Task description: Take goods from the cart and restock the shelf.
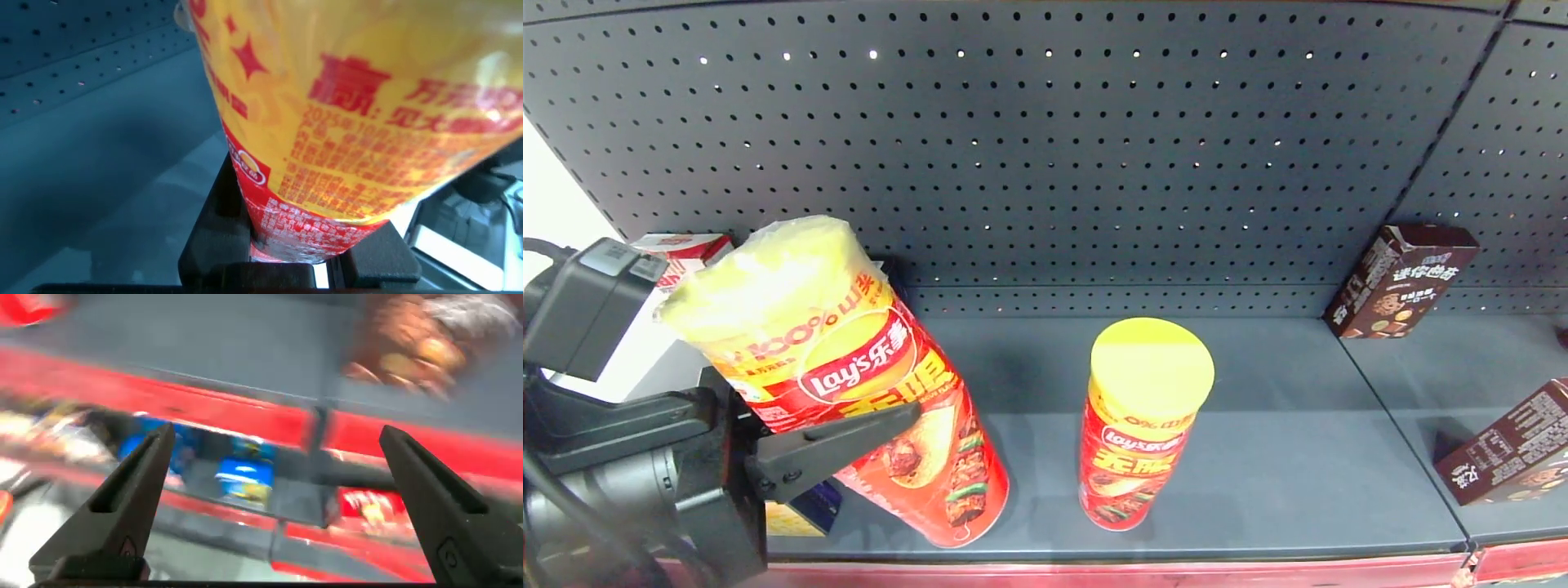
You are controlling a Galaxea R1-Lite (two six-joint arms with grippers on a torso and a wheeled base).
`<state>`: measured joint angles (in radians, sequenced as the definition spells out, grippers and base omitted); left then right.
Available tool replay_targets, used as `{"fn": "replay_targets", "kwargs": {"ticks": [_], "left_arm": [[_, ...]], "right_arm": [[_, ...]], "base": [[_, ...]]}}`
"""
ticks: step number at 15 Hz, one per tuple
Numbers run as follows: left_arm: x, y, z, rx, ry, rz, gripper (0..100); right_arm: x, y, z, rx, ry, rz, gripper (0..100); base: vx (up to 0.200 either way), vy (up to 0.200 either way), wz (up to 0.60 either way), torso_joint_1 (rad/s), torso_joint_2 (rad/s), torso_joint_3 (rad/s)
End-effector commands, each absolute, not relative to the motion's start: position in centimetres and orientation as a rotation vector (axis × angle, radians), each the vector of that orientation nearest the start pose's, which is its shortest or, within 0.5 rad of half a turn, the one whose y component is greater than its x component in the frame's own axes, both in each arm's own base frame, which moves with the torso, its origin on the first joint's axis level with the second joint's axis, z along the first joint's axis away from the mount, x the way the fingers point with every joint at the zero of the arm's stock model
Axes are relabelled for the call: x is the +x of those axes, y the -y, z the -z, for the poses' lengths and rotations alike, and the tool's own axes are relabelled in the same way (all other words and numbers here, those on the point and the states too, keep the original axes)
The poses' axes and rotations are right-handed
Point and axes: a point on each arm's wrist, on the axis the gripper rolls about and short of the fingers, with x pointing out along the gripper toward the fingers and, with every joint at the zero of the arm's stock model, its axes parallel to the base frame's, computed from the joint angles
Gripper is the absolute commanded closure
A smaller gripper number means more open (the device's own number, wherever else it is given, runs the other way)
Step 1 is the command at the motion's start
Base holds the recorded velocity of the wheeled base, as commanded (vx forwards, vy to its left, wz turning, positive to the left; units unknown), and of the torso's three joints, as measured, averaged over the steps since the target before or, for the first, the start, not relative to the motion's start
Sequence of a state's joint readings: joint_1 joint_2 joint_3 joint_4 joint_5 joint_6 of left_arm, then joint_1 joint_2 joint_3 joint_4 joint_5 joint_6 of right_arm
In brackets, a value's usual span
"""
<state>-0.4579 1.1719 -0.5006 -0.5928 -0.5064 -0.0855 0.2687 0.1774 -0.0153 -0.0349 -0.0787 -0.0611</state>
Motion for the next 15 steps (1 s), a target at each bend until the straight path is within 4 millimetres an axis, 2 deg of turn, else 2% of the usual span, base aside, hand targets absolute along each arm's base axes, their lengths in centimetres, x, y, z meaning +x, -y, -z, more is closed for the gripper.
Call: {"fn": "replay_targets", "kwargs": {"ticks": [1,4,8,10,12,15], "left_arm": [[14.4,8.6,-22.0,-0.079,-0.119,0.974,100],[14.4,9.0,-21.8,-0.077,-0.144,0.964,100],[15.7,9.5,-23.1,-0.077,-0.19,0.941,100],[16.6,9.9,-22.6,-0.073,-0.23,0.903,100],[17.5,10.3,-23.3,-0.072,-0.25,0.897,100],[20.1,10.1,-21.4,0.118,-0.265,0.856,100]], "right_arm": [[-1.5,0.7,-8.4,-0.059,-0.051,-0.09,0],[-1.5,0.7,-8.4,-0.061,-0.045,-0.056,0],[-1.5,0.7,-8.4,-0.061,-0.042,-0.056,0],[-1.5,0.7,-8.4,-0.061,-0.044,-0.056,0],[-1.5,0.7,-8.4,-0.06,-0.042,-0.073,0],[-1.5,0.6,-8.4,-0.056,-0.042,-0.121,0]], "base": [[0.0,0.0,0.0,0.0,0.0,0.0],[0.0,0.0,0.0,0.0,0.0,0.0],[0.0,0.0,0.0,0.0,0.0,0.0],[0.0,0.0,0.0,0.0,0.0,0.0],[0.0,0.0,0.0,0.0,0.0,0.0],[0.0,0.0,0.0,0.0,0.0,0.0]]}}
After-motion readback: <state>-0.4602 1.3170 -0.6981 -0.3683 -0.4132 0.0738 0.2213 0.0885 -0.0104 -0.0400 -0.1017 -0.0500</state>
